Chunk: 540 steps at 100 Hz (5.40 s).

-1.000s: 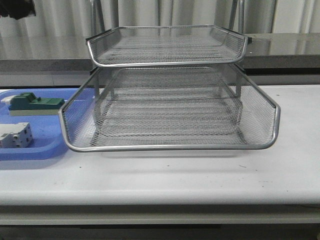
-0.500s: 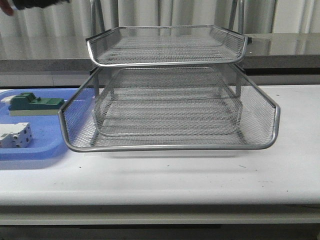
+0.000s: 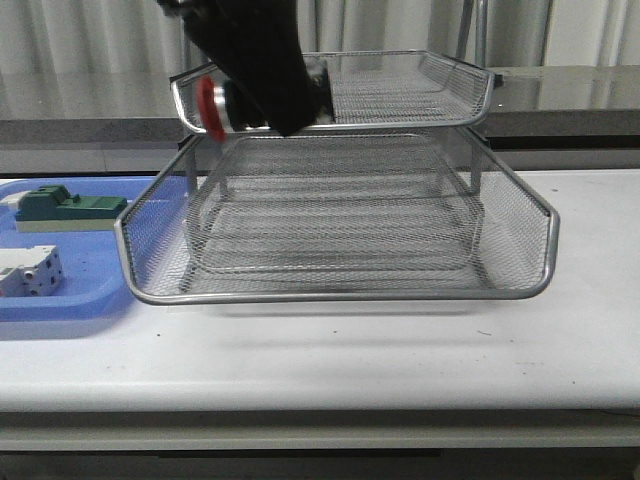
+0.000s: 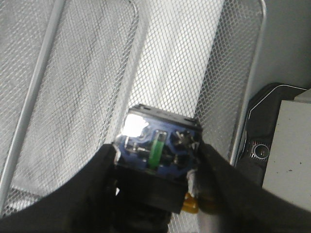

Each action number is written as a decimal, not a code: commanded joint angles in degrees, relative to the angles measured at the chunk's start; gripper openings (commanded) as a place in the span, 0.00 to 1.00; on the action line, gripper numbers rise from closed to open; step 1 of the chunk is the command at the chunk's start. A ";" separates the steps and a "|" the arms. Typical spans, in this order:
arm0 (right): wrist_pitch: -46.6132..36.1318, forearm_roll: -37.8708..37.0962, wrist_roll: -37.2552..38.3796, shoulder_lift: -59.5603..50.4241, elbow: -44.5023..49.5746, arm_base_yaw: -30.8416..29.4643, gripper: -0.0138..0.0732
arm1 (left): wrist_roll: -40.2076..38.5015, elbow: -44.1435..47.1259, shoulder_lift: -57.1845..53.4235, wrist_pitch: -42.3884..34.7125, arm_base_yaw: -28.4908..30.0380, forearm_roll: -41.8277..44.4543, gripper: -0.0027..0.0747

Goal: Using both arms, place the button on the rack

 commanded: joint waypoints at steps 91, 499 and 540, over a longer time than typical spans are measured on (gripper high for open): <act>-3.31 -0.46 0.00 0.46 -1.96 -0.29 0.08 | -0.54 -1.54 5.13 -7.75 -0.73 -1.43 0.63; -5.21 47.51 -58.35 45.50 -11.86 1.14 0.08 | -16.72 72.74 -87.72 -53.73 35.98 -10.85 0.01; -4.90 43.48 -61.15 59.79 -21.65 18.60 0.08 | -16.72 72.74 -87.72 -53.73 35.98 -10.85 0.01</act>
